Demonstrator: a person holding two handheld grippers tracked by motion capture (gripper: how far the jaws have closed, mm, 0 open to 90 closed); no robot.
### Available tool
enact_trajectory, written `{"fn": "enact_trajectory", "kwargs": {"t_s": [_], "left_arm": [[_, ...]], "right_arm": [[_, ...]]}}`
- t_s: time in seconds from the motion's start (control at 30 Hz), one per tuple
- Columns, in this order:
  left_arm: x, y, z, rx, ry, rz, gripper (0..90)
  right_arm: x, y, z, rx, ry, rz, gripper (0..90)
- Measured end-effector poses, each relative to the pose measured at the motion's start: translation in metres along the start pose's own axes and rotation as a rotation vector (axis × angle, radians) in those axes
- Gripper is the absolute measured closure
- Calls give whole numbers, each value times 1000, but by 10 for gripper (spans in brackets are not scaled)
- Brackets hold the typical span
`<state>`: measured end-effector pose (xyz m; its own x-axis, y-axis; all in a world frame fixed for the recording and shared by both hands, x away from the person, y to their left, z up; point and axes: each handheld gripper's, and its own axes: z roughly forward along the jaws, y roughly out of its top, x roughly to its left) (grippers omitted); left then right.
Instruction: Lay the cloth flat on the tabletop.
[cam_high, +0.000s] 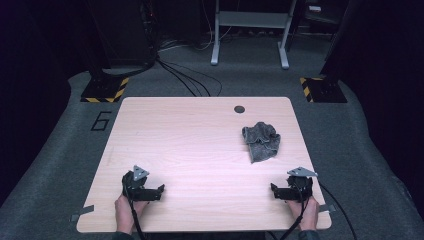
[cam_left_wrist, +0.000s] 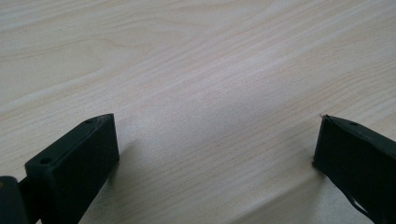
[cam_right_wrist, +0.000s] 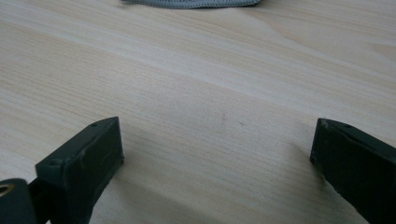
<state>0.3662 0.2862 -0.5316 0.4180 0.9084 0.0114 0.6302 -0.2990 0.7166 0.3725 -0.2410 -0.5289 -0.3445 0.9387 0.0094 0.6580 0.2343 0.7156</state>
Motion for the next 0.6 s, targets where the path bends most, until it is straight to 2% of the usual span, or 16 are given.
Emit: {"fn": "enact_trajectory", "kwargs": {"t_s": [0.3,0.47,0.6], "left_arm": [[0,0,0,-1,-1,-6,0],[0,0,0,-3,-5,2,0],[0,0,0,-3,-5,2,0]], "right_arm": [[-5,5,0,16,15,15,31],[-8,20,-5,5,22,17,27],[-10,31,-7,0,30,-1,24]]}}
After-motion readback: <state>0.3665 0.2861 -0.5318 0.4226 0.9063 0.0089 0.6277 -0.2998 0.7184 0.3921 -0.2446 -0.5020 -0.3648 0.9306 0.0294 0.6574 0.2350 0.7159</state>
